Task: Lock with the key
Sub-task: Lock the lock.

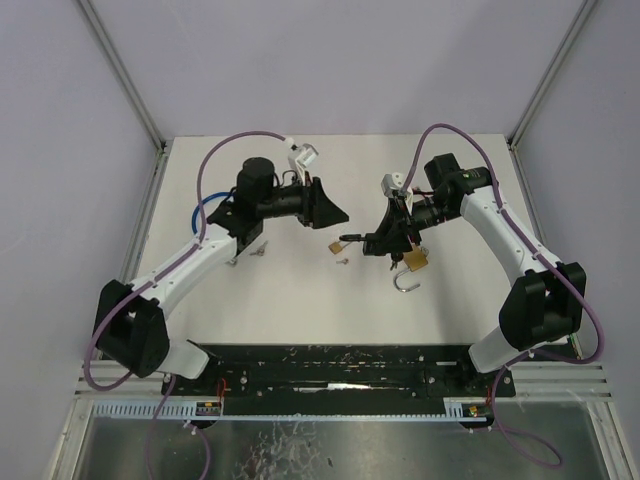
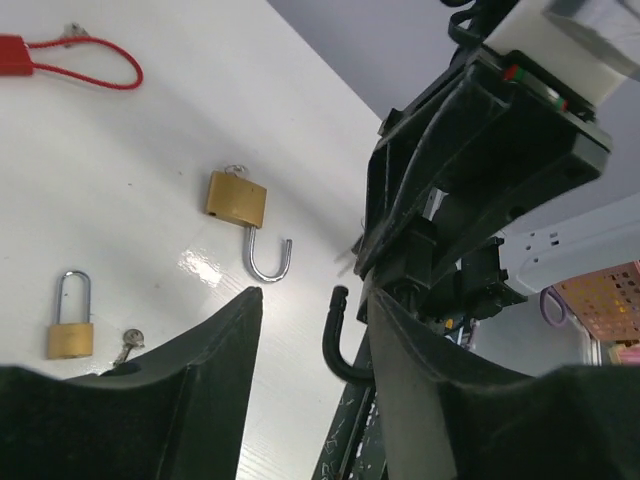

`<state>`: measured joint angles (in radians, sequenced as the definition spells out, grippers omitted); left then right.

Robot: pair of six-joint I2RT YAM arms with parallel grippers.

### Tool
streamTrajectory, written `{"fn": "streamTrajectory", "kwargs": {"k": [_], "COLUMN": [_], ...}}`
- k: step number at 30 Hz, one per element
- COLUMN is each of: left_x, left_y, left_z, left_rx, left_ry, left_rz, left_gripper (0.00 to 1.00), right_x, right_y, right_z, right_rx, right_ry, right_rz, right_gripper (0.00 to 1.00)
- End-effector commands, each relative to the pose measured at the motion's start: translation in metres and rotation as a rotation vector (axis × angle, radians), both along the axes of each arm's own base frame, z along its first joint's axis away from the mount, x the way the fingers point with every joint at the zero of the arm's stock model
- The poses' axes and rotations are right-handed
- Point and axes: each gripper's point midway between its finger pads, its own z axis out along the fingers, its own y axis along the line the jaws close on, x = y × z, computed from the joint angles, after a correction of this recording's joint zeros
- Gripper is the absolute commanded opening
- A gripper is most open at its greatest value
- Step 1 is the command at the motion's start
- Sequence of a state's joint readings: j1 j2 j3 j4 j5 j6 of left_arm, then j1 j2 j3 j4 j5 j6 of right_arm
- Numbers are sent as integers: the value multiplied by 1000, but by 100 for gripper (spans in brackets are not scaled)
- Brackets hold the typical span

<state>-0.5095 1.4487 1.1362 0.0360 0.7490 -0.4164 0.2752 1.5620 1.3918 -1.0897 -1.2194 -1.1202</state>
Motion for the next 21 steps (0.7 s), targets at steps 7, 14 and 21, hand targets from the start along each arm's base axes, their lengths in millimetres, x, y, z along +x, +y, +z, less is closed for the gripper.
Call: {"fn": "streamTrajectory", "kwargs": {"k": [7,14,21], "left_x": [-57,-64,-68], "left_y": [17,-2,-10], "left_z": [66,37,18], "left_rx": [-217,-61,-32], "left_ry": [-606,-690,-648], "left_rz": [-90,-189,-296], "left_gripper": [66,67,52], "right_x": [-13,-17,-18], "right_y": [5,6,5], "right_z": [38,41,42], "right_rx": [111,134,132], "right_ry": [-45,-45,-52], "right_rz": [26,43,44], "right_gripper": [0,0,0]}}
